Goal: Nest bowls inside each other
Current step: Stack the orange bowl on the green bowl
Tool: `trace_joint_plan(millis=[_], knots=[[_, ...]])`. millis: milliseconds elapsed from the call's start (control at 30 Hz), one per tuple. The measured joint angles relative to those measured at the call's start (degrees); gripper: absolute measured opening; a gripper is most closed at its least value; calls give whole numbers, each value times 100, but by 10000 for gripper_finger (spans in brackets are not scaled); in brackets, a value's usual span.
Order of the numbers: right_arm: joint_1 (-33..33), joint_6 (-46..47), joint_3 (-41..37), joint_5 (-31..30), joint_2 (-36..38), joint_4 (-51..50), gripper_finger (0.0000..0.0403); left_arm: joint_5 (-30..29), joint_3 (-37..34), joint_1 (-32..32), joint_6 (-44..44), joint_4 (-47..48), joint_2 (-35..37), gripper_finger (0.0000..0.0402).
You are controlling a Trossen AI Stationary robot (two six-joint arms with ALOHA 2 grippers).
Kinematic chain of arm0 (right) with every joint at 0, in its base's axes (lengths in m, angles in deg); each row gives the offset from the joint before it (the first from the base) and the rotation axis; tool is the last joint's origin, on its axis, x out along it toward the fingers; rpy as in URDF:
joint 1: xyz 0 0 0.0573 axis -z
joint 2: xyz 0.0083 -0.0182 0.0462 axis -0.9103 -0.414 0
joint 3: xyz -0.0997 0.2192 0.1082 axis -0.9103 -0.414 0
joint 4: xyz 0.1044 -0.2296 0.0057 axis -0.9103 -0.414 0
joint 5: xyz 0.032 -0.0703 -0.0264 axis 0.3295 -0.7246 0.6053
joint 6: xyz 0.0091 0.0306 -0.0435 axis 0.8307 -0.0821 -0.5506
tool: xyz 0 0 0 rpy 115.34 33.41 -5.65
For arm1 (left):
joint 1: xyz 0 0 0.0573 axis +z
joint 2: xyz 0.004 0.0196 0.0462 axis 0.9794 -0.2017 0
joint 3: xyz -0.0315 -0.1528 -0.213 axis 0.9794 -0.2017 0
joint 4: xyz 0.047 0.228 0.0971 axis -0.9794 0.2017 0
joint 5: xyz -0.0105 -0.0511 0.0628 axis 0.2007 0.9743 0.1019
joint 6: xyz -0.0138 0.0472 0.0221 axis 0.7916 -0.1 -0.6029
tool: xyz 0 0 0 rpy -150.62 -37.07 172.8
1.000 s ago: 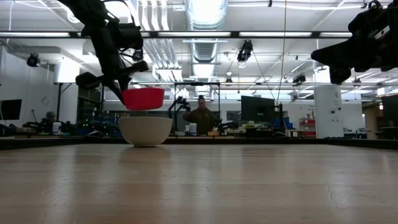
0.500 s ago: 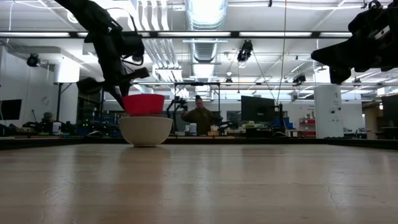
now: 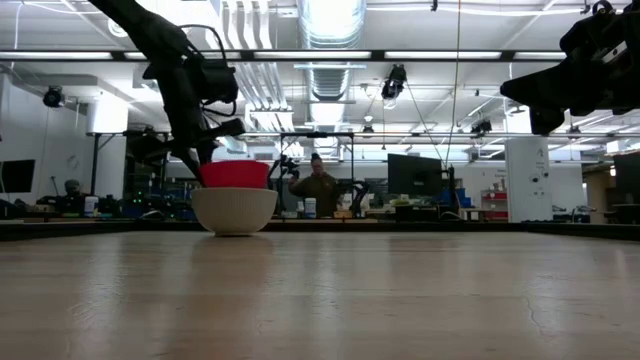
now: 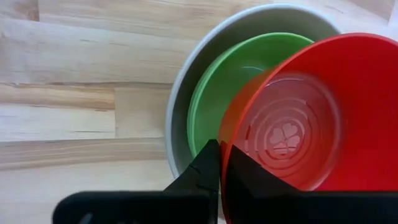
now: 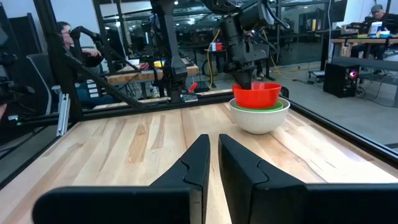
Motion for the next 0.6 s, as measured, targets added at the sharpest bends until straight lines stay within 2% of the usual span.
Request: trace_joint_plan(millis=[600], knots=[[0,-1,0,-1,0,0,34,-170,0,9,-343,-60,-340,9]])
